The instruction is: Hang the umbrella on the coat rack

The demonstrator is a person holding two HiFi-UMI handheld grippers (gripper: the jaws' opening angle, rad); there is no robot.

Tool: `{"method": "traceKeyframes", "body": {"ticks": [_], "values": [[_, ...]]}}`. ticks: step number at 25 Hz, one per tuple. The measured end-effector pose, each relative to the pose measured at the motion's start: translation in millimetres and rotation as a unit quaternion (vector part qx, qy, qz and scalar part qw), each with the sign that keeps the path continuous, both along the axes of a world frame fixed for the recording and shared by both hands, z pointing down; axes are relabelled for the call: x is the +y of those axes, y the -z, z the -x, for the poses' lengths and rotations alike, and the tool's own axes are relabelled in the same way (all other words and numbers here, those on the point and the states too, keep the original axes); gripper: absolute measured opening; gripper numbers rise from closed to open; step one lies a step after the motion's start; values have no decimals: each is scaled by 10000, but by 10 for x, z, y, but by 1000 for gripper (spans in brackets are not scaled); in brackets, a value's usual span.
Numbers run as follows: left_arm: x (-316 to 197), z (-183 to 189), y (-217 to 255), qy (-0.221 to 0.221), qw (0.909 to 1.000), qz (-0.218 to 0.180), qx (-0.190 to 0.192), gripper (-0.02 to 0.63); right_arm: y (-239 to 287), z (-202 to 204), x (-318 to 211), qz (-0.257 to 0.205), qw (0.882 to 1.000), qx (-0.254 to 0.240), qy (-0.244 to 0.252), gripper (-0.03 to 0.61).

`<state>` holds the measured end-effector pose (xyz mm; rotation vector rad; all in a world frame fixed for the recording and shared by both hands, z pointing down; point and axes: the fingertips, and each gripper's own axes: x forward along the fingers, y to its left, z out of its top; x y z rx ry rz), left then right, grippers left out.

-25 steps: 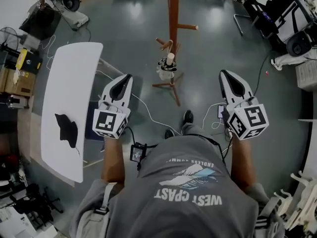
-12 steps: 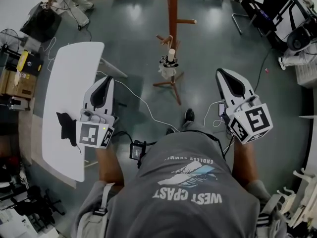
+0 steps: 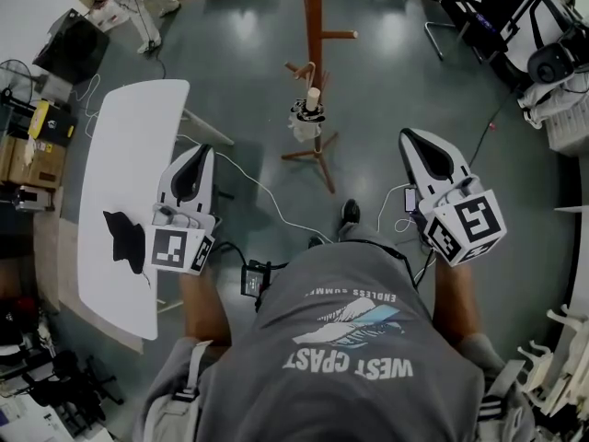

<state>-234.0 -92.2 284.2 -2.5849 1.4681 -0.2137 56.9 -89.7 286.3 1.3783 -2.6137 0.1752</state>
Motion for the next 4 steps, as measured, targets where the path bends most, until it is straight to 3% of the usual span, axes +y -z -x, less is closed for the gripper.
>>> {"method": "traceKeyframes", "body": {"ticks": [4], "values": [[5, -46, -39, -45, 10000, 21, 7, 25, -33, -32, 16, 73, 9999, -19, -75, 23]]}}
